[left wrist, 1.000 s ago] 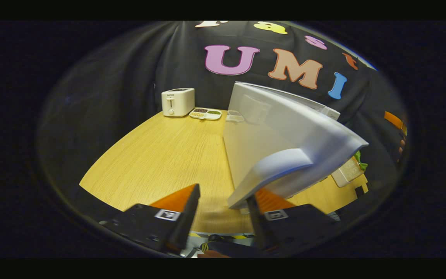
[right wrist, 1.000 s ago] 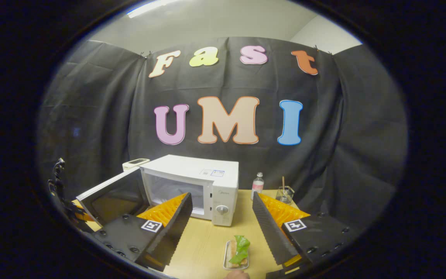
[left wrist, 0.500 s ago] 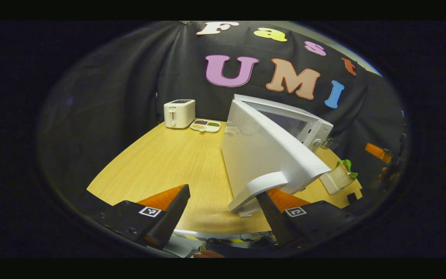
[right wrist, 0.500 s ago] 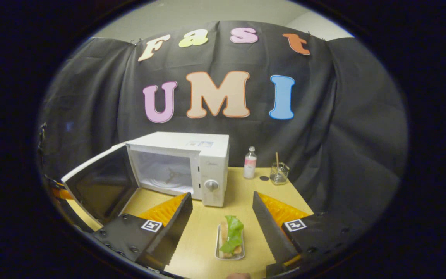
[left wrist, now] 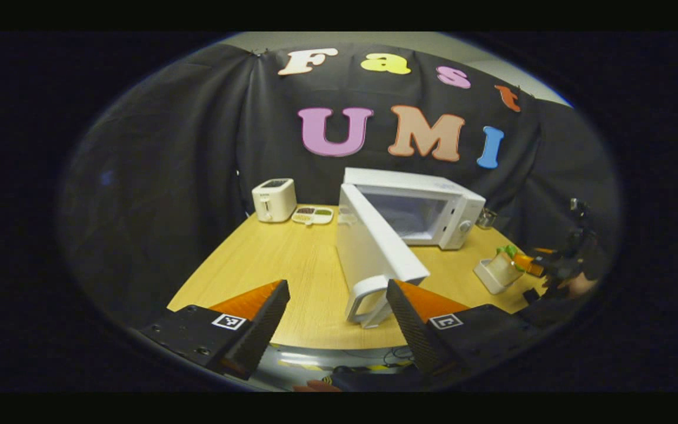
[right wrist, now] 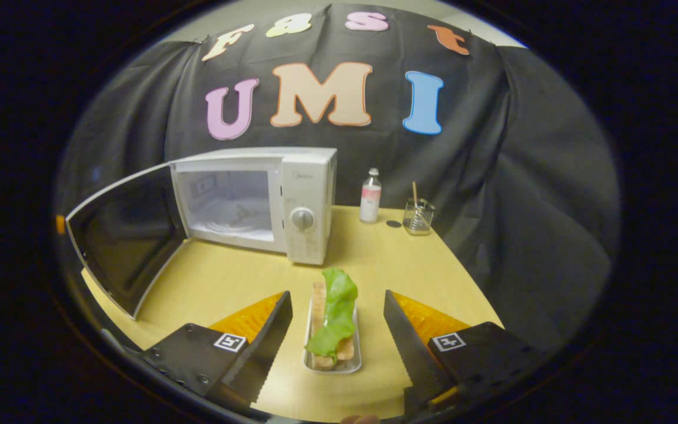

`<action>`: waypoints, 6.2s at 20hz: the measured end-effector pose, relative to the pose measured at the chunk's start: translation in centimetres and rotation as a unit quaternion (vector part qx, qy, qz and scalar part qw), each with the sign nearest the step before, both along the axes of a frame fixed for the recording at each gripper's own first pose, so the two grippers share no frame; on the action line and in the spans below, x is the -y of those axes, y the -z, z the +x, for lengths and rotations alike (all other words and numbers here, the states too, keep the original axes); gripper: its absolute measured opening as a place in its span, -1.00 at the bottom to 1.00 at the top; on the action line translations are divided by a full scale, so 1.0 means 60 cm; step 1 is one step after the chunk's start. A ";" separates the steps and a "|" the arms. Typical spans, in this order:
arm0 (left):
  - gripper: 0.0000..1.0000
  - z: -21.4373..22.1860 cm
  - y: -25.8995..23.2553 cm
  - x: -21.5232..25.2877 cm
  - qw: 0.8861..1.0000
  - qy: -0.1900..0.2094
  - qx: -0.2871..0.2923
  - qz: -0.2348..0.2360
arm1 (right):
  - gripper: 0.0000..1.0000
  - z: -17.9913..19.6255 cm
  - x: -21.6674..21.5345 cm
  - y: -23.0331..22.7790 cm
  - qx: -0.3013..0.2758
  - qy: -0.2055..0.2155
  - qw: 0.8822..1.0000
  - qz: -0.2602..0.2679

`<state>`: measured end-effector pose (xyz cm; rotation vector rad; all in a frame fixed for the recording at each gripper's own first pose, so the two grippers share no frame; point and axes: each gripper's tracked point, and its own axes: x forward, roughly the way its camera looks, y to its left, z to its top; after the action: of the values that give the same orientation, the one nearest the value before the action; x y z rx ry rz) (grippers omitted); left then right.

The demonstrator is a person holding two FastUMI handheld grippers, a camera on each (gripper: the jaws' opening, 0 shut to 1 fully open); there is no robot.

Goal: Open the microwave oven with the left hand, put the food in, and close the microwave oven.

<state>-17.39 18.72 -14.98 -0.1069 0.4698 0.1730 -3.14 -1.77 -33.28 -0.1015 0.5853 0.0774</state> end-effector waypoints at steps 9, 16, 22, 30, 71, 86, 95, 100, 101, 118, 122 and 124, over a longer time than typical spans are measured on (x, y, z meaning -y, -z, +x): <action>0.92 0.096 -0.170 0.033 0.990 -0.008 0.142 0.018 | 0.73 -0.031 -0.011 0.085 -0.056 -0.007 0.998 -0.007; 0.87 0.128 -0.196 0.074 0.984 0.002 0.176 -0.008 | -0.24 -0.046 -0.028 0.082 -0.090 -0.038 0.995 -0.001; 0.87 0.134 -0.212 0.087 0.983 0.026 0.181 0.025 | -0.38 -0.030 -0.032 0.071 -0.089 -0.034 0.995 0.001; 0.92 0.157 -0.236 0.102 0.976 0.057 0.204 0.044 | -0.38 0.002 -0.029 0.002 -0.055 -0.040 0.998 -0.014; 0.86 0.060 -0.170 -0.115 0.980 -0.011 0.177 0.093 | -0.39 0.393 -0.594 0.062 -0.068 0.191 0.885 0.419; 0.93 0.035 -0.162 -0.136 0.980 -0.043 0.163 0.103 | -0.41 0.423 -0.595 0.102 -0.105 0.250 0.864 0.425; 0.91 0.035 -0.171 -0.117 0.979 -0.036 0.175 0.100 | 0.42 0.394 -0.582 0.111 -0.150 0.256 0.868 0.399; 0.91 0.027 -0.168 -0.117 0.979 -0.042 0.177 0.093 | 0.73 0.371 -0.579 0.114 -0.176 0.252 0.870 0.385; 0.91 0.026 -0.169 -0.116 0.979 -0.042 0.177 0.091 | 0.73 0.366 -0.578 0.115 -0.179 0.250 0.871 0.382; 0.90 -0.004 -0.168 -0.089 0.979 -0.039 0.185 0.081 | 0.95 0.297 -0.555 0.089 -0.177 0.201 0.887 0.375; 0.93 -0.007 -0.167 -0.082 0.979 -0.037 0.186 0.080 | 0.75 0.261 -0.535 0.061 -0.156 0.169 0.902 0.364; 0.91 -0.007 -0.166 -0.082 0.978 -0.037 0.187 0.081 | 0.76 0.235 -0.525 0.031 -0.138 0.150 0.904 0.375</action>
<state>-17.81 23.66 -5.01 0.0049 0.0755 0.2575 10.99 29.71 -35.14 0.7614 0.8139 0.0121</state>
